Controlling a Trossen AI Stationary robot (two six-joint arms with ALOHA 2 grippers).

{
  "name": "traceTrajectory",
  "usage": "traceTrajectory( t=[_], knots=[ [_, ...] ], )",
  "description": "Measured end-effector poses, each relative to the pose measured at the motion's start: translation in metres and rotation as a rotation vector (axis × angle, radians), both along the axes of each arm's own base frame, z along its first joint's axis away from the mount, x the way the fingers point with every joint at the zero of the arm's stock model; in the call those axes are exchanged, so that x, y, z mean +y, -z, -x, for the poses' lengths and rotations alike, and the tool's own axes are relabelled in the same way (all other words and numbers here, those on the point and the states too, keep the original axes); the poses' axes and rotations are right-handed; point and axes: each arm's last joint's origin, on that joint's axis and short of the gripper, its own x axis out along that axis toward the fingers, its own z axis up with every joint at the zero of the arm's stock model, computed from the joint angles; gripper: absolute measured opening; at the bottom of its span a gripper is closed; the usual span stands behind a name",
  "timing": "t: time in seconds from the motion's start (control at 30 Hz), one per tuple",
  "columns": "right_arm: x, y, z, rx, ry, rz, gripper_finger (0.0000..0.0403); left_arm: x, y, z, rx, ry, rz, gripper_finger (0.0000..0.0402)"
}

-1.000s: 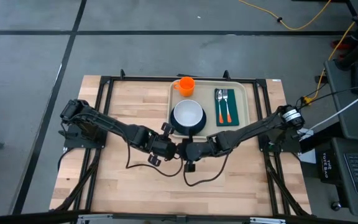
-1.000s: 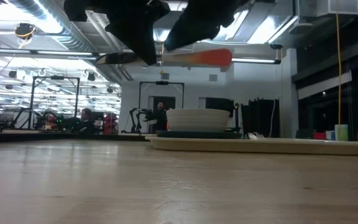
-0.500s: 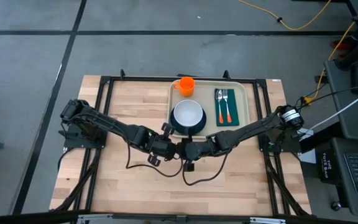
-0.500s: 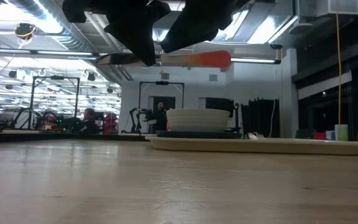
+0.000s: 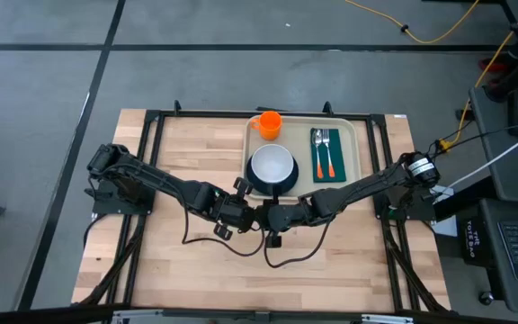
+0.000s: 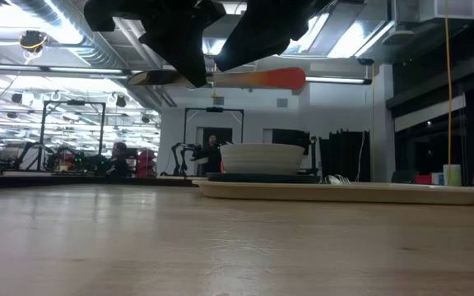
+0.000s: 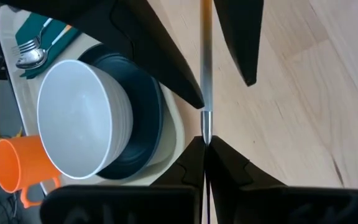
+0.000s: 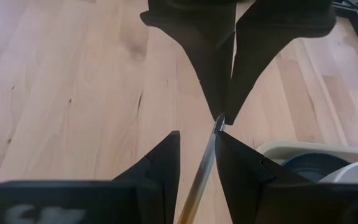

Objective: Set up tray
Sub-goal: Put the orange knife to the right of the orange fork on the serving tray

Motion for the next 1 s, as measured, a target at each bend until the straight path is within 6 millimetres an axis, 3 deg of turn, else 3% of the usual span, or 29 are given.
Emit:
traceTrajectory(
  t=[0.77,1.0],
  knots=[
    [-0.015,0.006,0.002,0.072,0.083,0.0,0.0105,0.002,-0.001,-0.002,-0.014,0.005,-0.015,0.0002],
    [-0.016,0.007,0.004,0.089,0.086,0.003,0.0067,0.001,-0.001,-0.002,-0.016,0.02,-0.021,0.0002]
  ],
)
